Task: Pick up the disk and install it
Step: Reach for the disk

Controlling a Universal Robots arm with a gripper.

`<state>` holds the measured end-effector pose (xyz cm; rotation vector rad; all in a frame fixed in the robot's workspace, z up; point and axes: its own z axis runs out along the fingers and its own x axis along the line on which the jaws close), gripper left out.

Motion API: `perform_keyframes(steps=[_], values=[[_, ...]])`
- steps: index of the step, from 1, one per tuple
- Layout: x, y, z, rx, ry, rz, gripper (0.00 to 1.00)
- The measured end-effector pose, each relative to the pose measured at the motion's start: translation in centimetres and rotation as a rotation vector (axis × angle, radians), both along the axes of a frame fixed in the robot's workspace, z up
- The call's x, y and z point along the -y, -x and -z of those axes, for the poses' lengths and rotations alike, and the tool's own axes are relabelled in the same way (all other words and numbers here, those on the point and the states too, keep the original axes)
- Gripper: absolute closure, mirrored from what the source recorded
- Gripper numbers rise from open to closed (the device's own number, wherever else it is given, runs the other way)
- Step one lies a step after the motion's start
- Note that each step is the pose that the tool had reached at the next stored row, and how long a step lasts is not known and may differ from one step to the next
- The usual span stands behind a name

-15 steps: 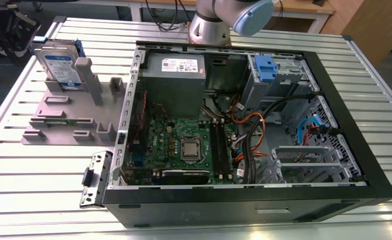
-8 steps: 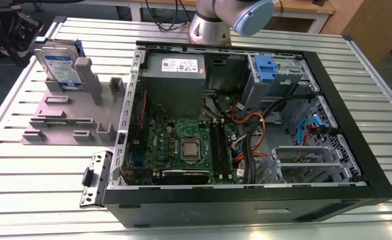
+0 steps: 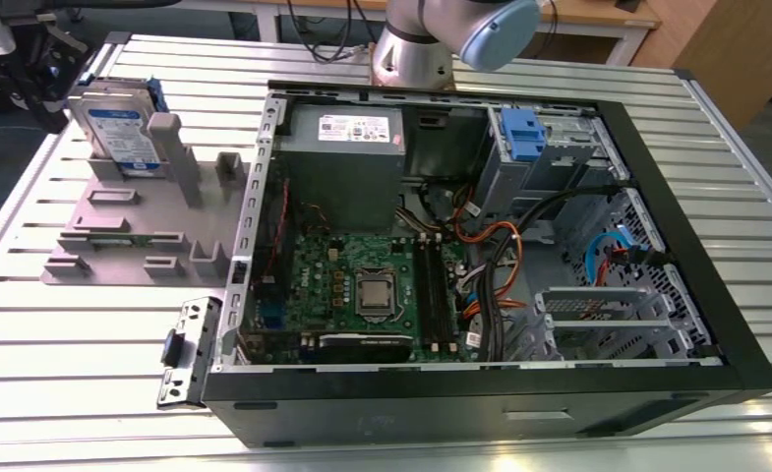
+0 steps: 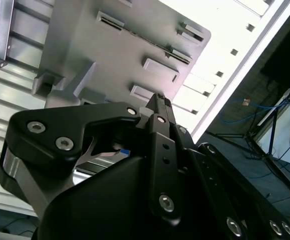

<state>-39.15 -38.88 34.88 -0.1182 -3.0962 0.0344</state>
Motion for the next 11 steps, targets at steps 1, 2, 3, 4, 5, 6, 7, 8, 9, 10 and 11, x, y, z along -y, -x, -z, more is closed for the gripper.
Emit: perform_keyframes(steps=[1, 2, 3, 4, 5, 6, 7, 8, 9, 10, 11], values=[[-0.02, -0.08, 0.01, -0.0005, -0.0011, 0.0, 0.9], [-0.03, -0.14, 0.01, -0.0012, -0.0037, 0.0, 0.9], [-0.04, -0.19, 0.01, -0.0017, -0.0069, 0.0, 0.9], [-0.04, -0.23, 0.03, -0.0019, -0.0094, 0.0, 0.9], [-0.05, -0.31, 0.03, -0.0024, -0.0105, 0.0, 0.9], [-0.06, -0.38, 0.04, -0.0031, -0.0128, 0.0, 0.9], [-0.06, -0.42, 0.05, -0.0036, -0.0182, 0.0, 0.9], [-0.06, -0.46, 0.06, -0.0042, -0.0244, 0.0, 0.9], [-0.07, -0.5, 0.07, -0.0046, -0.0309, 0.0, 0.9], [-0.07, -0.53, 0.08, -0.0048, -0.0375, 0.0, 0.9], [-0.07, -0.56, 0.1, -0.0051, -0.0449, 0.0, 0.9]])
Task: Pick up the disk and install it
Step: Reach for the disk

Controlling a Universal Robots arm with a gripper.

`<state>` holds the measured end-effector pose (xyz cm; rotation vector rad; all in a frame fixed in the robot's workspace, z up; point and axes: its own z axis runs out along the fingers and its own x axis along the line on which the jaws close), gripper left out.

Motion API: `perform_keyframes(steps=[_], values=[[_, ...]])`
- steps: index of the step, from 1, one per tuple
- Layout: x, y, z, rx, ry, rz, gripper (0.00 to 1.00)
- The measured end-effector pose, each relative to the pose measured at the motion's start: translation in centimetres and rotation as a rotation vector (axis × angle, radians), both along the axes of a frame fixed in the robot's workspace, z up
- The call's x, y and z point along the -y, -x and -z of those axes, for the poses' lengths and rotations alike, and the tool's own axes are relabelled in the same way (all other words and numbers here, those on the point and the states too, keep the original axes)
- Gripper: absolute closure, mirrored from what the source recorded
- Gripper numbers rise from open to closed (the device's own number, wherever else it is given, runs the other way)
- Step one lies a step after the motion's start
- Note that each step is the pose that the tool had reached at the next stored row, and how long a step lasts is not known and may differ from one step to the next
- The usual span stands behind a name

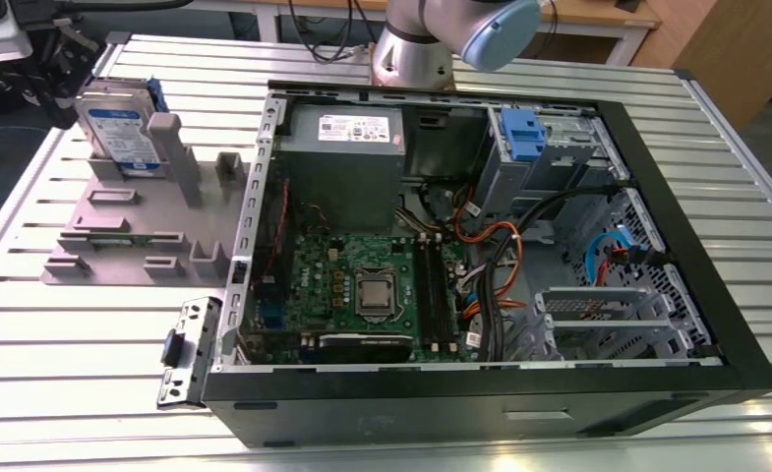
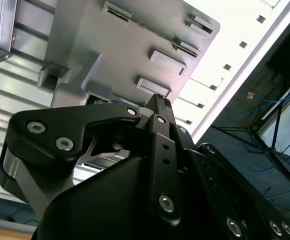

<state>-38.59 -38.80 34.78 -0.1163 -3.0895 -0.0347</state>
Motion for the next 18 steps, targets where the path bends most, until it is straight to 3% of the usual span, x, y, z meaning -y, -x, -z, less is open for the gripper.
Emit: perform_keyframes(steps=[2, 3, 14, 18], values=[[-0.01, -0.06, 0.03, -0.0005, -0.011, 0.0, 0.9], [-0.03, -0.11, 0.05, -0.0009, -0.0131, 0.0, 0.9], [-0.6, -0.57, 0.34, -0.0036, -0.0171, -0.001, 0.9], [-1.01, -0.58, 0.45, -0.0037, -0.0175, -0.001, 0.9]])
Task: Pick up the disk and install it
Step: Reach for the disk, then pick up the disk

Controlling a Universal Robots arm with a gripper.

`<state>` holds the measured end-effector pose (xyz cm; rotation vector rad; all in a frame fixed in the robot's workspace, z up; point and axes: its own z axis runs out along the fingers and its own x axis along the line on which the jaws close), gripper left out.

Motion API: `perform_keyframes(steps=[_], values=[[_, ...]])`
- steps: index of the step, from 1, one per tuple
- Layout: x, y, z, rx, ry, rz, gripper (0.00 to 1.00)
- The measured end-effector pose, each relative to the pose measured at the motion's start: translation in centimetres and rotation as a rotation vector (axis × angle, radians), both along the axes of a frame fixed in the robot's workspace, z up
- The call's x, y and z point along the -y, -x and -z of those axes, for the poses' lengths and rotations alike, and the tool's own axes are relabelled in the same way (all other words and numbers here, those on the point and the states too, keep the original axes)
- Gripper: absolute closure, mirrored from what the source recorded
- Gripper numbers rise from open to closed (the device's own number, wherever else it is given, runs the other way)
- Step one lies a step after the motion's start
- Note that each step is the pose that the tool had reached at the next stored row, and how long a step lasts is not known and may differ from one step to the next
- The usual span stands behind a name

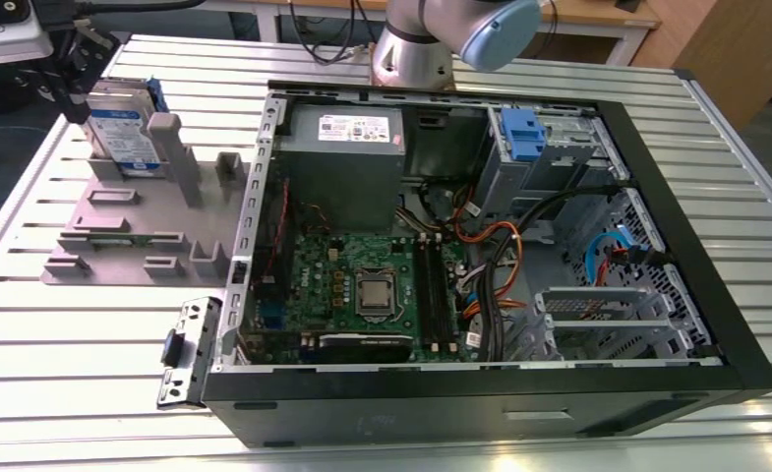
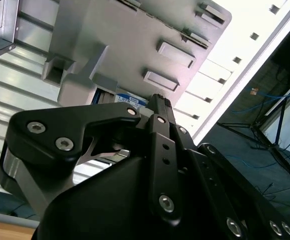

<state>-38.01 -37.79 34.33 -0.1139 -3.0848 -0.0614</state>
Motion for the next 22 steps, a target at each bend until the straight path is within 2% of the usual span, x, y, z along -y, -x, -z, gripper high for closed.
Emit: perform_keyframes(steps=[6, 22], values=[[-0.9, 0.0, 0.07, 0.0001, -0.0001, 0.0, 0.9], [-1.0, 0.0, 0.08, 0.0, 0.0, -0.01, 0.9]])
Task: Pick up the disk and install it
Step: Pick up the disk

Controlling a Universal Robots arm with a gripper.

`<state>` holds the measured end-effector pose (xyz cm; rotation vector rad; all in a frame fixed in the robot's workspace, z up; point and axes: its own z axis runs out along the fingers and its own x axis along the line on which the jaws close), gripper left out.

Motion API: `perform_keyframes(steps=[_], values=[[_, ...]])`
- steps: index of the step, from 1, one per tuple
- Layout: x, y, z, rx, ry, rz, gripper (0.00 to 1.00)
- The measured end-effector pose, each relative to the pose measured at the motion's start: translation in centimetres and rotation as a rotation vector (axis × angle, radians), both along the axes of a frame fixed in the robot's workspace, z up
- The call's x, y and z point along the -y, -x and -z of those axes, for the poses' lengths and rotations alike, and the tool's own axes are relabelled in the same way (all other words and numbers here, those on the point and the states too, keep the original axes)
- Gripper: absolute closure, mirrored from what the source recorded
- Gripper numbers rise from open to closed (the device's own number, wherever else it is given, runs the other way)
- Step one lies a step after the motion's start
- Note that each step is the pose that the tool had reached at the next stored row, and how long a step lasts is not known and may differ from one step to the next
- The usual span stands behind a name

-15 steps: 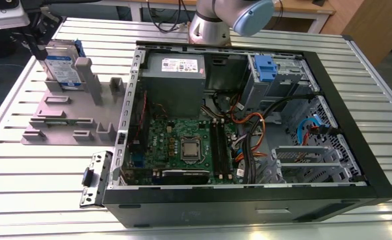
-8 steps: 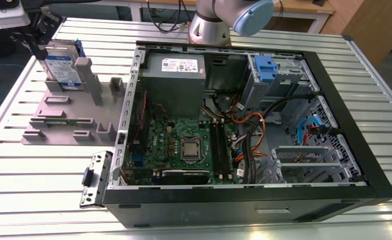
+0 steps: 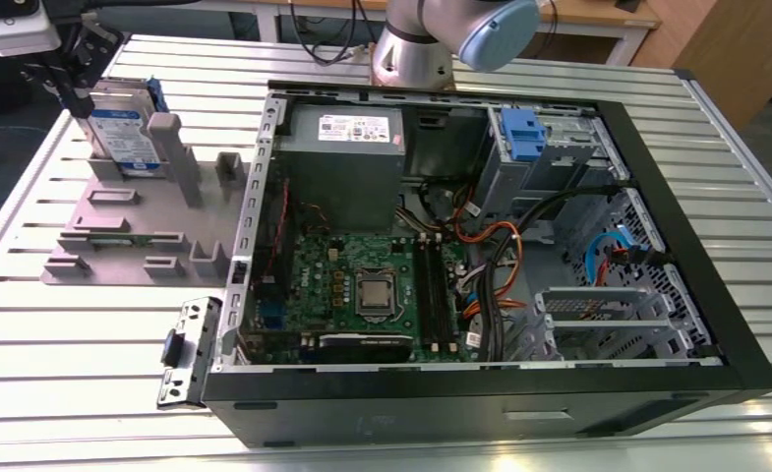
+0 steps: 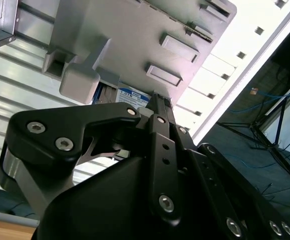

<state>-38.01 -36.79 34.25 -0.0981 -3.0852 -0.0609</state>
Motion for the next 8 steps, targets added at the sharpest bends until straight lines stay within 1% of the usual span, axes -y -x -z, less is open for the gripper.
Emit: perform_keyframes(steps=[3, 8], values=[[0.0, 0.0, 0.0, 0.0, 0.0, -0.003, 0.9], [0.0, 0.0, 0.0, 0.0, 0.0, -0.019, 0.9]])
